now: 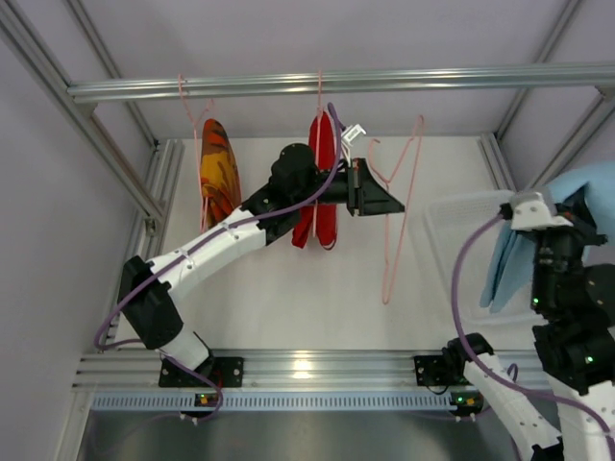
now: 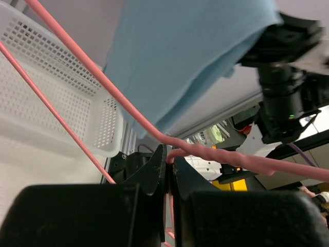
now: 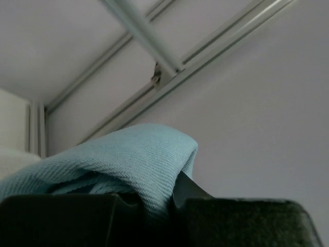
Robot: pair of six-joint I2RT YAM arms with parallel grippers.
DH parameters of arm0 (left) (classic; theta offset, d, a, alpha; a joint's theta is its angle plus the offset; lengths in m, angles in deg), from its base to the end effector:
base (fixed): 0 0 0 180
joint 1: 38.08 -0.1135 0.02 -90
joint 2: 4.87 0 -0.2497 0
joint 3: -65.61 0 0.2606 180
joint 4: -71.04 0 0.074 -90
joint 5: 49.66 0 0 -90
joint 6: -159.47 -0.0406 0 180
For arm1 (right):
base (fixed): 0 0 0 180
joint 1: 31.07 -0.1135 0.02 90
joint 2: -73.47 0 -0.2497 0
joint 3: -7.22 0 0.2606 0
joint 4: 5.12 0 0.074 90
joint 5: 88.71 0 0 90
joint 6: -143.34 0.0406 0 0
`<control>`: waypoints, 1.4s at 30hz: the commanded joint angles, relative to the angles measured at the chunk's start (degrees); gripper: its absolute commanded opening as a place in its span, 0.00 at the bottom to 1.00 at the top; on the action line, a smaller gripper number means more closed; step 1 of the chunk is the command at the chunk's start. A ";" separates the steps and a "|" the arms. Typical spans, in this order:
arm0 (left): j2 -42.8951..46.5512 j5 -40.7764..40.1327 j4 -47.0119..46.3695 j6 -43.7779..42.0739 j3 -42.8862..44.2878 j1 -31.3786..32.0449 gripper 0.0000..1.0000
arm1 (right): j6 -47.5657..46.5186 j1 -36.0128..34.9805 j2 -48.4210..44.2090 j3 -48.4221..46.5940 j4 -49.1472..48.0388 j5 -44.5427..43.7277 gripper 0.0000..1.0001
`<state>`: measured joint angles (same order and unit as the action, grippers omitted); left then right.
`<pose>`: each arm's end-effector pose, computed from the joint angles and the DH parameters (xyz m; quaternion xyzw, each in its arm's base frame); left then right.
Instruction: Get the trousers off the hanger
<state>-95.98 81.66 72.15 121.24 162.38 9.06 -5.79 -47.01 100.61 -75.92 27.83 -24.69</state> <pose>0.2445 -0.3029 0.3971 0.2333 0.6448 -0.6779 0.2649 0.0483 -0.0047 0.4867 -0.1788 0.5404 -0.4144 0.7101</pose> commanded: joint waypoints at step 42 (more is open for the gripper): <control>-0.03 0.78 -5.63 2.37 5.49 -1.61 0.00 | 17.56 1.44 -10.00 22.71 31.25 -2.76 0.67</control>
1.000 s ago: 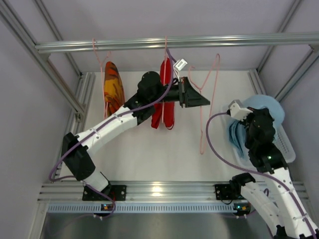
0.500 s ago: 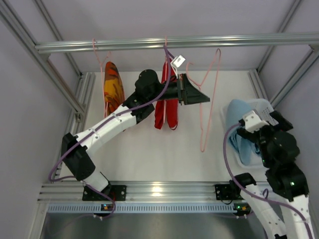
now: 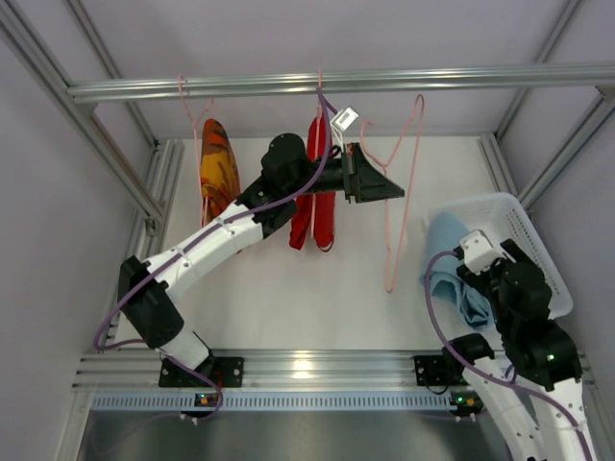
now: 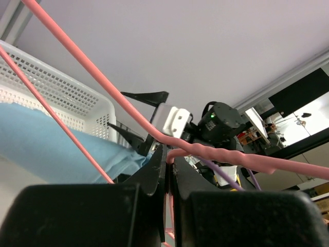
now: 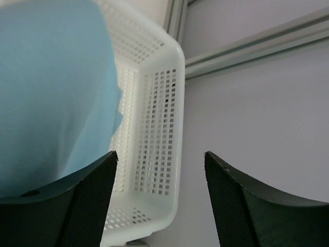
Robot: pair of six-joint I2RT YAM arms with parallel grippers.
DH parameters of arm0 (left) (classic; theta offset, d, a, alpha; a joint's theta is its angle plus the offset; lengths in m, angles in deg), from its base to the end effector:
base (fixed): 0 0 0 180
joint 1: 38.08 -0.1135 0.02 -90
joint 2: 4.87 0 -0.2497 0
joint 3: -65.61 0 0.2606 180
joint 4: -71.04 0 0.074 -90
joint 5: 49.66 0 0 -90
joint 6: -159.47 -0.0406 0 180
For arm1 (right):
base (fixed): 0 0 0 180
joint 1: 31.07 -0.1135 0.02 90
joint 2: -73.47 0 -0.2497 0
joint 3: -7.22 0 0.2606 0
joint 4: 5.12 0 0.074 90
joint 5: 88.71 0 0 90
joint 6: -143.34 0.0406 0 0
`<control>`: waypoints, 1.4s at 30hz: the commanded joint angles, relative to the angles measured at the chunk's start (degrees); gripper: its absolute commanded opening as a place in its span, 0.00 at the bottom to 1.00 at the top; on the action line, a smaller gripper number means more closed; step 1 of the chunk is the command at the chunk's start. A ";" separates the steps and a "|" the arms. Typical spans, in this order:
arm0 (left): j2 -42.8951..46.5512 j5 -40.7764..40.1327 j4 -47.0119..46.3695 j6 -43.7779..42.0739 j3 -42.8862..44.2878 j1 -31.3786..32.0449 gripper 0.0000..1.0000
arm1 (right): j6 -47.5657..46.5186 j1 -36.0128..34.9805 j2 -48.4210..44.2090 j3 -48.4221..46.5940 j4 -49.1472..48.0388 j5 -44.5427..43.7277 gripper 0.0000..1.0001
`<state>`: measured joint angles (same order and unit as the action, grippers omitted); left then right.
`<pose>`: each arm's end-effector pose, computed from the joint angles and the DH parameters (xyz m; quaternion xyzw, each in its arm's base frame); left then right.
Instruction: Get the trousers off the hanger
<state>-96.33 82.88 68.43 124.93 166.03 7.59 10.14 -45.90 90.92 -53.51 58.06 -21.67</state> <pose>0.2498 -0.2950 0.4245 0.2298 0.6110 -0.7033 0.2815 0.0778 0.0042 0.3291 -0.2892 0.7570 -0.2959 0.5057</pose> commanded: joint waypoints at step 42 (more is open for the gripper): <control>-1.44 -3.17 -10.88 8.52 8.07 -8.67 0.00 | 9.71 1.82 37.83 -6.64 12.45 31.77 1.00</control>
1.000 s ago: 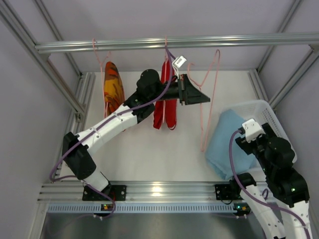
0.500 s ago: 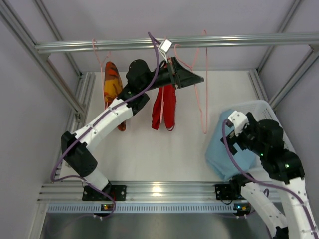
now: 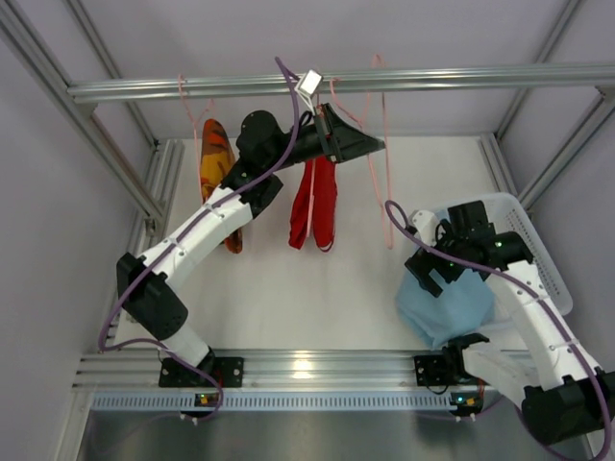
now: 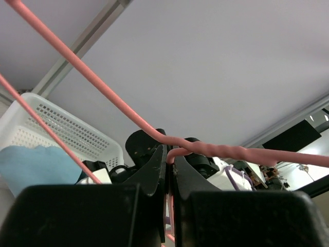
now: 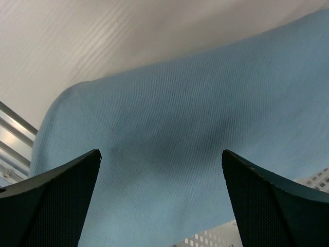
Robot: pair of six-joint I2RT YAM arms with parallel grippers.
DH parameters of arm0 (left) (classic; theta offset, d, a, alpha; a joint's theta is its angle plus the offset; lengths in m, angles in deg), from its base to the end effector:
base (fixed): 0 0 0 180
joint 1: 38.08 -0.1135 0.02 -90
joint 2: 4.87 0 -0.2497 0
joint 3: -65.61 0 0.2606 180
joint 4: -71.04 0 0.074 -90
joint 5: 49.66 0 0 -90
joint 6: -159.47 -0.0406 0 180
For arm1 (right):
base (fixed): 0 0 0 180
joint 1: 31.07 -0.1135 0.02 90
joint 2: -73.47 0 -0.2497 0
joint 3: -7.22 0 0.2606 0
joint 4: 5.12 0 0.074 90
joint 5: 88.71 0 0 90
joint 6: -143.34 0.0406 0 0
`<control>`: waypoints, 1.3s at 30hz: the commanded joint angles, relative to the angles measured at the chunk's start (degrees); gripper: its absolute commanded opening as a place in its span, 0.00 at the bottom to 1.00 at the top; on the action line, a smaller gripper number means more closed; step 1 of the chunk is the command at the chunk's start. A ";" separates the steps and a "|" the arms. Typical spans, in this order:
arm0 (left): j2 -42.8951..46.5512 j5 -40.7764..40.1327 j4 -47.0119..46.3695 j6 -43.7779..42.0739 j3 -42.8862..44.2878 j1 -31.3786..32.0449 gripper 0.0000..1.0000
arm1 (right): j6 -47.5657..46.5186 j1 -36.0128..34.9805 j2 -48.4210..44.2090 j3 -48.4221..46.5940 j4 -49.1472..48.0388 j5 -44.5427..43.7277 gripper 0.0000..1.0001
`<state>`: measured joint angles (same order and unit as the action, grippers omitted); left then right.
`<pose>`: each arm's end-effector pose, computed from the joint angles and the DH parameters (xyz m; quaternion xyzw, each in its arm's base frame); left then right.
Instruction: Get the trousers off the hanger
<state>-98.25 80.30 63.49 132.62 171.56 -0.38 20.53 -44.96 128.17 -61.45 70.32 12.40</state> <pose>0.2909 -0.2578 0.4556 0.1547 0.5867 -0.7185 0.3400 0.1757 0.0515 0.2802 -0.4042 0.8762 0.0522 0.2573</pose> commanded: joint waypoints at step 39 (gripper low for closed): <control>0.66 -0.24 -3.48 -1.28 3.34 -1.48 0.00 | -0.84 2.73 -4.15 -8.81 1.15 -1.27 0.00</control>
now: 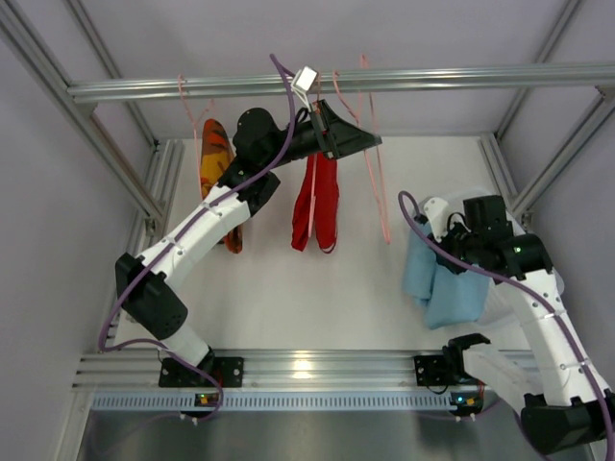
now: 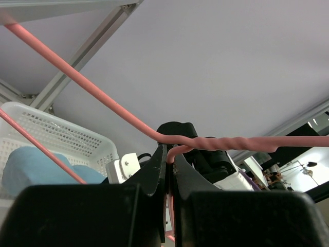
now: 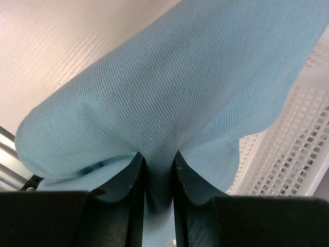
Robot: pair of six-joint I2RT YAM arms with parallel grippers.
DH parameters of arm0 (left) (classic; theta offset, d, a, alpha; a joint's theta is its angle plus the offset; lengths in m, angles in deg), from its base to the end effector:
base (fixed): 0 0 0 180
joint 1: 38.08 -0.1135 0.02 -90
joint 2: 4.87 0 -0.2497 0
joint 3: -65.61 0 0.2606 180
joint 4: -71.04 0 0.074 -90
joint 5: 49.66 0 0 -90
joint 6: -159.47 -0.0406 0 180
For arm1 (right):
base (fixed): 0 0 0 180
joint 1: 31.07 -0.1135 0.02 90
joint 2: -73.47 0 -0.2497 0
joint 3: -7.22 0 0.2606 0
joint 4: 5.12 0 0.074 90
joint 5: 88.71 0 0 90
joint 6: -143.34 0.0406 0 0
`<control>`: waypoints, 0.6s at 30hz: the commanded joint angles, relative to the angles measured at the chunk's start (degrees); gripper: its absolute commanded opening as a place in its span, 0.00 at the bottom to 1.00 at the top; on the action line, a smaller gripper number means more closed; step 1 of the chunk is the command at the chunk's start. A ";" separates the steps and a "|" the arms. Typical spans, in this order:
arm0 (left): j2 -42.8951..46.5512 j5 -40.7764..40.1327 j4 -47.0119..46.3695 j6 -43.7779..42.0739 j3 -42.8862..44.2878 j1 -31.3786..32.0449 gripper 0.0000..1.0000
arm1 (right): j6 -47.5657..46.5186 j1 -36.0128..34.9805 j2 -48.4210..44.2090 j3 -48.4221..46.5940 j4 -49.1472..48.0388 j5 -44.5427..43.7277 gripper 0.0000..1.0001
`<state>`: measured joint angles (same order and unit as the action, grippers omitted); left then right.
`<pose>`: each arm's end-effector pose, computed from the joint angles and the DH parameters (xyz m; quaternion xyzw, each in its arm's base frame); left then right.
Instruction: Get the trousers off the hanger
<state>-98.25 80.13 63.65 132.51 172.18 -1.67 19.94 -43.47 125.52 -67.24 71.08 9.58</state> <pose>0.2960 -0.2506 0.4592 0.1489 0.5855 -0.7150 0.3519 0.1695 0.0433 0.3176 -0.3896 0.8645 0.0111 0.3173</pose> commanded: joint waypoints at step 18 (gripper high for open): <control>0.40 0.73 -4.78 -0.56 2.46 -0.81 0.00 | -9.21 32.35 1.90 -4.53 -15.68 -1.27 0.00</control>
<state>-98.25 80.37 63.80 132.30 172.18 -2.11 14.82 -12.87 125.11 -72.72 66.39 6.74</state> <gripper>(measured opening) 0.050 0.196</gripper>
